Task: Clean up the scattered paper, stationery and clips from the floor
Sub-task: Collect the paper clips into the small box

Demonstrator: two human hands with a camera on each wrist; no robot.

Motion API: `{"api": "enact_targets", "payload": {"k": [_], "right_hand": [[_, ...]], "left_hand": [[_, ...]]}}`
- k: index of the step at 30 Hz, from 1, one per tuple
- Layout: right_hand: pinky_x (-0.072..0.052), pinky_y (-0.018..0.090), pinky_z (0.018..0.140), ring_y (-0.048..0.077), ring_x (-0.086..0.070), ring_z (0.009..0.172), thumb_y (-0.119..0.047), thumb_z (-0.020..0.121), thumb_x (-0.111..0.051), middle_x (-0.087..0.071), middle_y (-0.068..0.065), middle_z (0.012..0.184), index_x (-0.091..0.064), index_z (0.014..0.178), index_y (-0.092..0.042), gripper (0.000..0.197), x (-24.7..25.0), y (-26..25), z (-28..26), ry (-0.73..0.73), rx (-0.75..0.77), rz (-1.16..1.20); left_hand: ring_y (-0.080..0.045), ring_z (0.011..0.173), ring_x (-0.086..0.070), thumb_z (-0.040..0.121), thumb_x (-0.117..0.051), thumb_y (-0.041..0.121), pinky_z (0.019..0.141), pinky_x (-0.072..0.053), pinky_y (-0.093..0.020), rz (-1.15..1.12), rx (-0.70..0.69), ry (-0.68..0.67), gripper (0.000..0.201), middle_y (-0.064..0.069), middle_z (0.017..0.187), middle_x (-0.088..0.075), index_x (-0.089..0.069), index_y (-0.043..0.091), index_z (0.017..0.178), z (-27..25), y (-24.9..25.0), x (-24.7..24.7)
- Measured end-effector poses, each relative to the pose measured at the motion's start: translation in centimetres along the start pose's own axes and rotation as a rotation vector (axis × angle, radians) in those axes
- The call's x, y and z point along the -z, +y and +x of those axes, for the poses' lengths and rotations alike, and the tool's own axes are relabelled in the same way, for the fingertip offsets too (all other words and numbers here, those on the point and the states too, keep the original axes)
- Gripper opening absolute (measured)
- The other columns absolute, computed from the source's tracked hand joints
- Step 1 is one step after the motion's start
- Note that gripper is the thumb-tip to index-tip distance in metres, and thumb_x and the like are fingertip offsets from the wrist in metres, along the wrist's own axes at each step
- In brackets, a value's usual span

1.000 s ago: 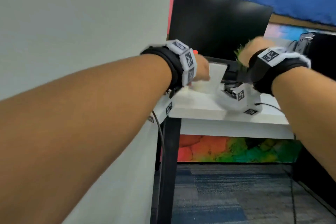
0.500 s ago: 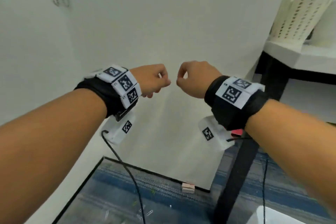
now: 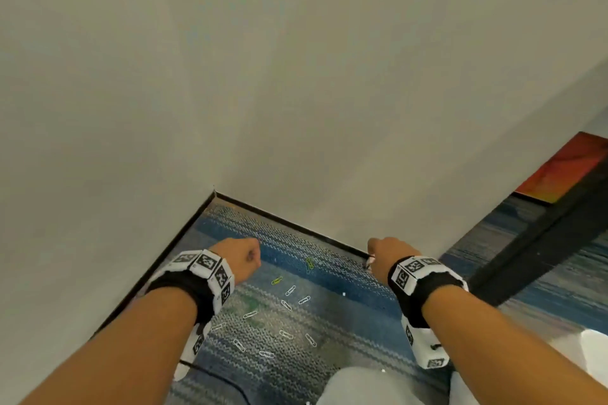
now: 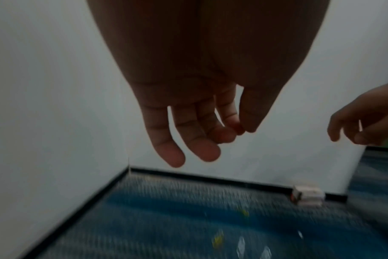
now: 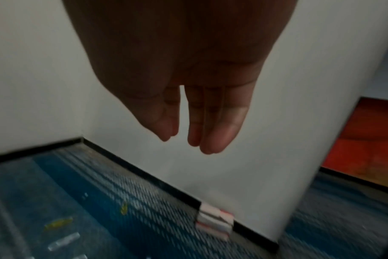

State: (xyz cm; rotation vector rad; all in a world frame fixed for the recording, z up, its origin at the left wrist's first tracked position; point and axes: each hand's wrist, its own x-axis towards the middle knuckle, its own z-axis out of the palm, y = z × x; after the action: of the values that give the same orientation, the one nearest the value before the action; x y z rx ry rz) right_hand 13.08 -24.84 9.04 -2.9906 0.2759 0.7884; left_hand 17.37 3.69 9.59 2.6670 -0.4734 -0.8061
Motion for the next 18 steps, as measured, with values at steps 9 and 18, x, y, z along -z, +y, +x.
{"api": "enact_targets", "payload": {"k": [9, 18], "right_hand": [[-0.045, 0.041, 0.096, 0.037, -0.049, 0.117, -0.009, 0.084, -0.054, -0.036, 0.017, 0.131, -0.03, 0.14, -0.019, 0.062, -10.3, 3.0, 8.2, -0.025, -0.13, 0.041], [-0.042, 0.048, 0.099, 0.04, -0.039, 0.124, -0.006, 0.087, -0.047, -0.032, 0.02, 0.137, -0.015, 0.146, -0.014, 0.067, -16.8, 4.6, 12.4, 0.126, -0.196, 0.013]], "left_hand": [[-0.024, 0.088, -0.061, 0.092, -0.044, 0.024, 0.08, -0.049, -0.033, -0.084, 0.037, -0.054, 0.007, -0.006, 0.093, -0.064, -0.046, 0.025, 0.085, 4.4, -4.0, -11.8], [-0.009, 0.085, -0.047, 0.086, -0.053, 0.024, 0.086, -0.045, -0.031, -0.162, -0.084, 0.077, 0.018, 0.012, 0.091, -0.044, -0.041, 0.037, 0.092, 3.5, -7.7, -18.6]]}}
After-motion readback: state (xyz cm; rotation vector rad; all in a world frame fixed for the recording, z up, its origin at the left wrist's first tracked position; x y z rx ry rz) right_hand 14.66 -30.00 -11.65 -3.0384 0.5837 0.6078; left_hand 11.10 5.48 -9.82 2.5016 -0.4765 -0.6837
